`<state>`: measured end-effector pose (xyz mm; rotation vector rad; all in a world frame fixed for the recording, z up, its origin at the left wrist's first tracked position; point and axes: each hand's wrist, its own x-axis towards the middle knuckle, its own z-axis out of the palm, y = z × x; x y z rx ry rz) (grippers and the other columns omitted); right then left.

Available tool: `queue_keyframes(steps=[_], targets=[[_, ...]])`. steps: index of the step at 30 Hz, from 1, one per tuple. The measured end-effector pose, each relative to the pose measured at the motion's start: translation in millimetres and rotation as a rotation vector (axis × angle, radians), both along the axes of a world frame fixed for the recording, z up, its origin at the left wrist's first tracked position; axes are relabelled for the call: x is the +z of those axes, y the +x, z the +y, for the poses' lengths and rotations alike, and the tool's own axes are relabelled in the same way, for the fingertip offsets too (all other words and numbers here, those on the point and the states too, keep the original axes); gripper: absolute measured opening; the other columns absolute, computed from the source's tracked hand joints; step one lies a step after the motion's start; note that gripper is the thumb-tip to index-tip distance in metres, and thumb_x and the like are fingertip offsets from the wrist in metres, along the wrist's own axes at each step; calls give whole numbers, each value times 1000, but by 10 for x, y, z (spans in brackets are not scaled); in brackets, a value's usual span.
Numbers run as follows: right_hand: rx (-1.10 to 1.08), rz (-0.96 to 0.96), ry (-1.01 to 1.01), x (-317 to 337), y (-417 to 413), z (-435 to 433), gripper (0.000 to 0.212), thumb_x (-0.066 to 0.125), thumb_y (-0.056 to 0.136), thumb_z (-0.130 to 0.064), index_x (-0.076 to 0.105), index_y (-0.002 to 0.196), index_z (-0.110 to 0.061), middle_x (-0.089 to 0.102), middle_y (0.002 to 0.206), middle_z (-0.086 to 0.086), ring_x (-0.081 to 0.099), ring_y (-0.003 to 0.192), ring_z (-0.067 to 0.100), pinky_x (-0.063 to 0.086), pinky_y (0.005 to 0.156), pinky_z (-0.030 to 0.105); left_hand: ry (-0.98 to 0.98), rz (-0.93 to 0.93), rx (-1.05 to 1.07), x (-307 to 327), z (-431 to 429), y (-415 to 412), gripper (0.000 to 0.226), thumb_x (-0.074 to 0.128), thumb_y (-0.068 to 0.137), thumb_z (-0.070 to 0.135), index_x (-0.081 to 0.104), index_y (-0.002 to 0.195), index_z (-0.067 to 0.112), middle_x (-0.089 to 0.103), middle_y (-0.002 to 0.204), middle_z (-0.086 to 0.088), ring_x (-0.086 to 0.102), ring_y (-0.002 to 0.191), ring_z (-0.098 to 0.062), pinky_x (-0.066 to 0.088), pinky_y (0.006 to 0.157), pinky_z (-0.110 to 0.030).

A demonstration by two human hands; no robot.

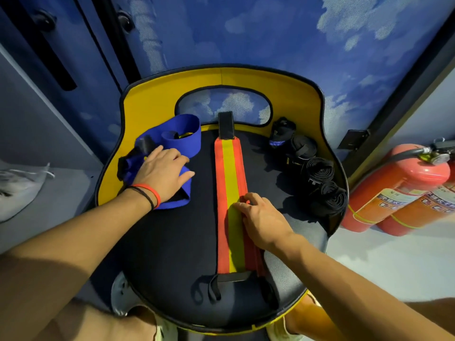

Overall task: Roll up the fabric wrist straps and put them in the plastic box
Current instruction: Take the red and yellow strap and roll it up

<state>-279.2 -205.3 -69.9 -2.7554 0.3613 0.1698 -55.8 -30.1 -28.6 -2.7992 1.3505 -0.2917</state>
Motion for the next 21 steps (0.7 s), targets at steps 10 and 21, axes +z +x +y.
queue_keyframes(steps=[10,21], targets=[[107,56,-29,100,-184,73,51,45,100,-19,46,149,-33,25,161,11,45,127,34,40,108,40,164,321,-364,-137,40,-1150,47,58,94,47,58,138,29,48,146,3,46,133,-21,35,114,-45],[277,-44,33,126,-686,94,36,69,89,-17,73,125,-17,54,142,12,56,123,29,42,107,35,134,619,-55,-322,125,-1590,63,63,93,27,41,152,24,19,163,5,30,145,-23,35,116,-43]])
